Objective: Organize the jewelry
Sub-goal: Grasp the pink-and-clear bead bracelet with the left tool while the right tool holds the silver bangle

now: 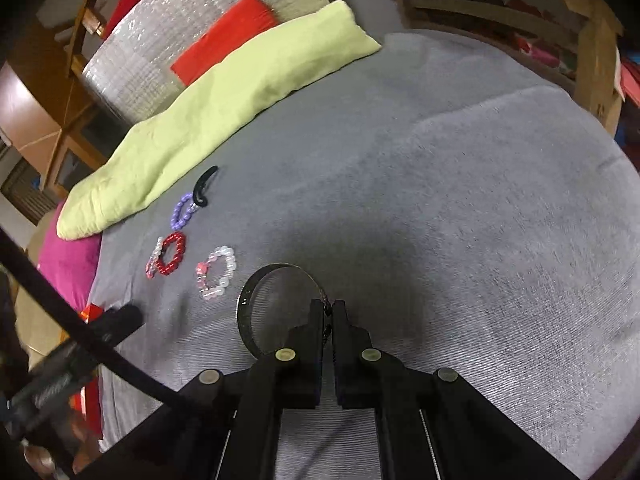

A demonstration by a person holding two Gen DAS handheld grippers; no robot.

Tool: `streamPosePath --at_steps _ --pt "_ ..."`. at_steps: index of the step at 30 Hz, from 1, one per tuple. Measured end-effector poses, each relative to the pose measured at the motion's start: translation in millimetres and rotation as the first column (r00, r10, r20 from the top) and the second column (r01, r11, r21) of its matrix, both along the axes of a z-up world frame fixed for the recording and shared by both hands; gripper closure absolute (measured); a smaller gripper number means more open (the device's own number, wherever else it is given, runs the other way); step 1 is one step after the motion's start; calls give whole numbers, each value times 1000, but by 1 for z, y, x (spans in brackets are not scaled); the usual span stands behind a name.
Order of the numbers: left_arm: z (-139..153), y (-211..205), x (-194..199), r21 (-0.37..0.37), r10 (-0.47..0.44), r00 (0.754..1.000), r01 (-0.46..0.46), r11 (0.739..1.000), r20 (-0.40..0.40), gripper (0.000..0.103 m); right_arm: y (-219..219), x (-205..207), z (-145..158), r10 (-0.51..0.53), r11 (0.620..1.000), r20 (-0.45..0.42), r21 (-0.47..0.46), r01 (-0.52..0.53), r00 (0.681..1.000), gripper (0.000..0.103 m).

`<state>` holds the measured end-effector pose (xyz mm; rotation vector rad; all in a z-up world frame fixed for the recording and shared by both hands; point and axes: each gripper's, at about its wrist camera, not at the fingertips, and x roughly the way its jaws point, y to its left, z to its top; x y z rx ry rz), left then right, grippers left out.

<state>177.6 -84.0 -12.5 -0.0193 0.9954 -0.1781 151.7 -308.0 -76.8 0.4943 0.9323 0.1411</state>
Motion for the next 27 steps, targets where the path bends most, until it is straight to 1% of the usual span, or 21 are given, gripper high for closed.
streamPosePath --at_steps 1,2,3,6,7,8,9,10,14,16,20,22,27 --pt "-4 -6 7 8 1 1000 -1 1000 -11 33 -1 1 1 1 1000 8 1 -1 1000 99" --pt "-8 -10 13 13 1 1000 0 1000 -23 37 -2 1 0 1 1000 13 -3 -1 1000 99" --pt "-14 -14 18 21 2 999 -1 1000 -39 44 -3 1 -1 1 1000 18 -2 -1 1000 99" --pt "-28 -20 29 43 15 997 -11 999 -80 57 -4 3 -4 7 1000 25 17 -7 1000 99" --pt "-30 -20 30 49 22 996 -18 999 -82 57 -5 3 -4 8 1000 28 20 -9 1000 99" --pt "-30 -24 30 53 25 997 -21 998 -69 63 -5 4 -4 11 1000 29 24 -12 1000 99" --pt "-30 -26 30 57 20 998 -16 998 -64 82 -5 4 -4 12 1000 30 28 -13 999 99" --pt "-30 -28 31 58 11 998 -7 998 -68 94 -5 4 -5 13 999 31 29 -14 999 99" --pt "-27 -24 25 36 -8 998 10 999 -65 96 -3 2 -3 19 1000 36 20 -20 999 99" --pt "-21 -9 11 7 -3 999 3 1000 -53 96 -1 1 -1 21 1000 38 14 -22 999 99" --pt "-3 24 -15 -15 19 1000 -19 1000 -2 96 10 -4 7 39 999 49 -1 -39 998 99" --pt "7 46 -30 -11 49 998 -49 999 27 96 20 -9 13 58 998 59 -16 -57 997 99" --pt "22 107 -59 -39 139 989 -138 990 46 96 58 -23 30 122 992 70 -27 -120 990 99"
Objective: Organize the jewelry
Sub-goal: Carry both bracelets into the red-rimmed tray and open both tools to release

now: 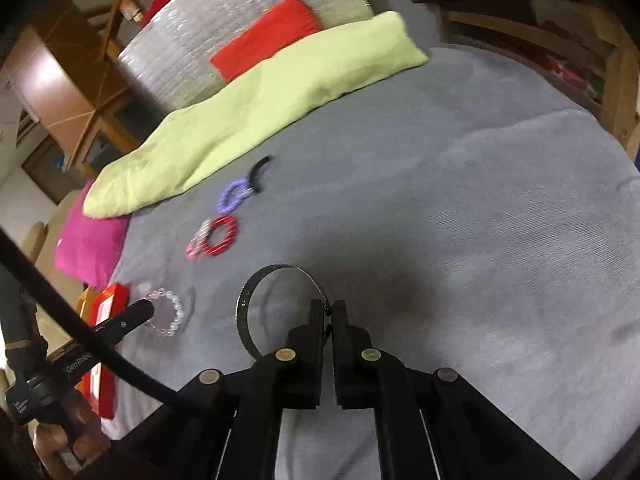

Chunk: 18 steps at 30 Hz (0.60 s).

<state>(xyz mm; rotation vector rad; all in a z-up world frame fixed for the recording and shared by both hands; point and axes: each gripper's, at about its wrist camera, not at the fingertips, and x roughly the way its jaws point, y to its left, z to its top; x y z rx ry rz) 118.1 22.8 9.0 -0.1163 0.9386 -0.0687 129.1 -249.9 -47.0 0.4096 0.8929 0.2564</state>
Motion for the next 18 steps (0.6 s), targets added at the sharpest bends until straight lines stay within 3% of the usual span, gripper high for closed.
streamPosePath --at_steps 10,18 --pt "35 131 -41 -17 168 984 -167 986 67 96 133 -10 50 227 973 44 -58 -224 973 99" --pt "45 241 -64 -23 287 954 -286 958 84 96 265 -29 70 443 892 55 -123 -434 895 99"
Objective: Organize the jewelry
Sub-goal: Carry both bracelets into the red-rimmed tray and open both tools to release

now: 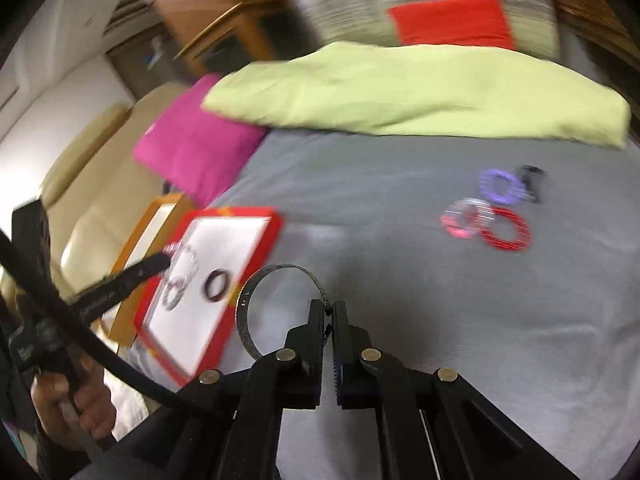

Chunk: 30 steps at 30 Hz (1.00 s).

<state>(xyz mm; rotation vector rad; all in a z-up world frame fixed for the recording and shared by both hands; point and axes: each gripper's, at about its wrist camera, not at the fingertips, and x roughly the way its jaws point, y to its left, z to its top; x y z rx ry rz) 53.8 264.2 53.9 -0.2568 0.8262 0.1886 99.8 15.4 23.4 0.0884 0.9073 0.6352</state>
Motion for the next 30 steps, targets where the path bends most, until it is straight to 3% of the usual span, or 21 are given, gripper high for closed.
streamPosePath --at_steps 6,13,21,30 --pt "-11 55 -9 -29 67 998 -67 997 -14 96 72 0 -4 89 996 -12 -27 -89 996 99" --pt "-34 95 2 -75 76 996 -79 994 -42 96 135 -8 -20 177 979 -15 -104 -178 984 99" --pt "-56 114 27 -116 38 998 -45 992 -57 96 169 -7 -41 213 962 -37 -166 -216 976 99" --pt "-84 127 40 -122 59 993 -72 990 -105 96 193 -3 -60 240 945 -68 -211 -250 968 99"
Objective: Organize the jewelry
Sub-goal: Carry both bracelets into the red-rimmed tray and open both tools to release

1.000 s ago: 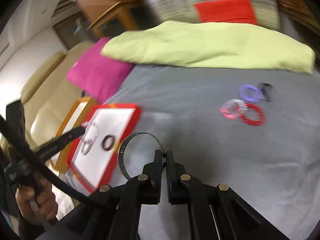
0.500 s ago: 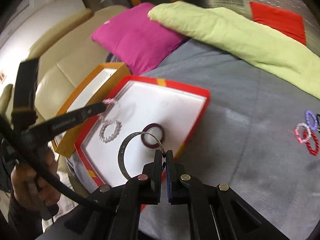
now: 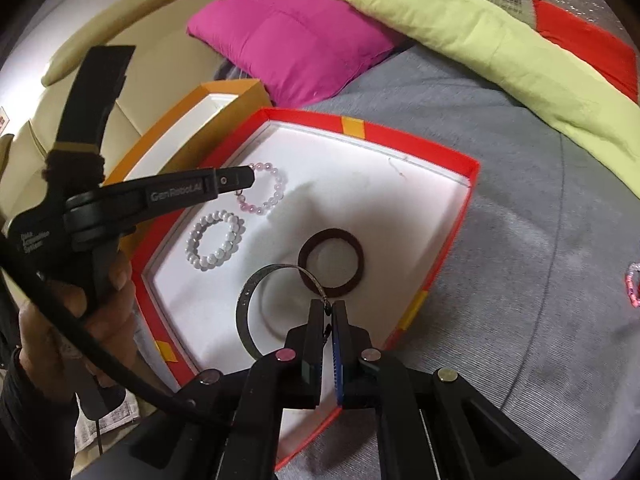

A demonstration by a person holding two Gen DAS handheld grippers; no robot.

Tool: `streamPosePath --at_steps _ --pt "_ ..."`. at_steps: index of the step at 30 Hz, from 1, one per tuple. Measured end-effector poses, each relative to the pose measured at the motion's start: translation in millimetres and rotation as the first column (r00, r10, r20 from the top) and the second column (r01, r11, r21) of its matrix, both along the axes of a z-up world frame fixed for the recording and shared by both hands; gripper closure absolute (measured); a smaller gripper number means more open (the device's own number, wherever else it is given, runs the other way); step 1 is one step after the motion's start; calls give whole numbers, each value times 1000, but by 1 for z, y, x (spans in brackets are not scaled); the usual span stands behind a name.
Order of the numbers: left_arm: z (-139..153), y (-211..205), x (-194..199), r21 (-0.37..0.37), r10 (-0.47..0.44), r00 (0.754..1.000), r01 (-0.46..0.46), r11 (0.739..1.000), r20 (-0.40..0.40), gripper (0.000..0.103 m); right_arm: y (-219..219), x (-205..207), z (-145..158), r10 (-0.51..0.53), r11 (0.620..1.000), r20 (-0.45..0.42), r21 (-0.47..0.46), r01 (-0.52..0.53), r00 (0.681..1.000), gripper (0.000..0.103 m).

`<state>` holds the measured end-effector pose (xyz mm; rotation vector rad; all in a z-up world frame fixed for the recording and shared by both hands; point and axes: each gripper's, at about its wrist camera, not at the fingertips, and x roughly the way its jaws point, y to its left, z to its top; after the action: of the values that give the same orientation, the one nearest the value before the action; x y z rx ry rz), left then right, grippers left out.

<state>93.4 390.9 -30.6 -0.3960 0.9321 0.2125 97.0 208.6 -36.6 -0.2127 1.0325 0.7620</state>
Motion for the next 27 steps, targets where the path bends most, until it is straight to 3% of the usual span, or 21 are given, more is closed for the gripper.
streamPosePath --at_steps 14,17,19,20,21,24,27 --pt "-2 1 0 92 8 999 -5 996 -34 92 19 -6 -14 39 997 -21 -68 -40 999 96" --pt "6 3 -8 100 19 1000 -16 995 -21 88 11 -6 -9 20 999 -12 -49 -21 1000 80" --pt "13 5 -15 107 41 999 -41 993 1 80 3 -6 -2 9 1000 -6 -23 -9 1000 78" --pt "18 5 -20 115 56 998 -57 992 13 70 -5 -7 4 -3 1000 5 -2 3 1000 73" --pt "24 4 -26 121 72 997 -75 990 30 62 -10 -7 8 -11 1000 12 9 11 1000 61" --pt "41 -4 -41 132 95 992 -104 986 79 54 -40 -13 26 -46 997 60 61 43 997 37" --pt "59 -28 -56 129 83 988 -100 987 130 51 -79 -16 37 -105 992 91 87 97 990 36"
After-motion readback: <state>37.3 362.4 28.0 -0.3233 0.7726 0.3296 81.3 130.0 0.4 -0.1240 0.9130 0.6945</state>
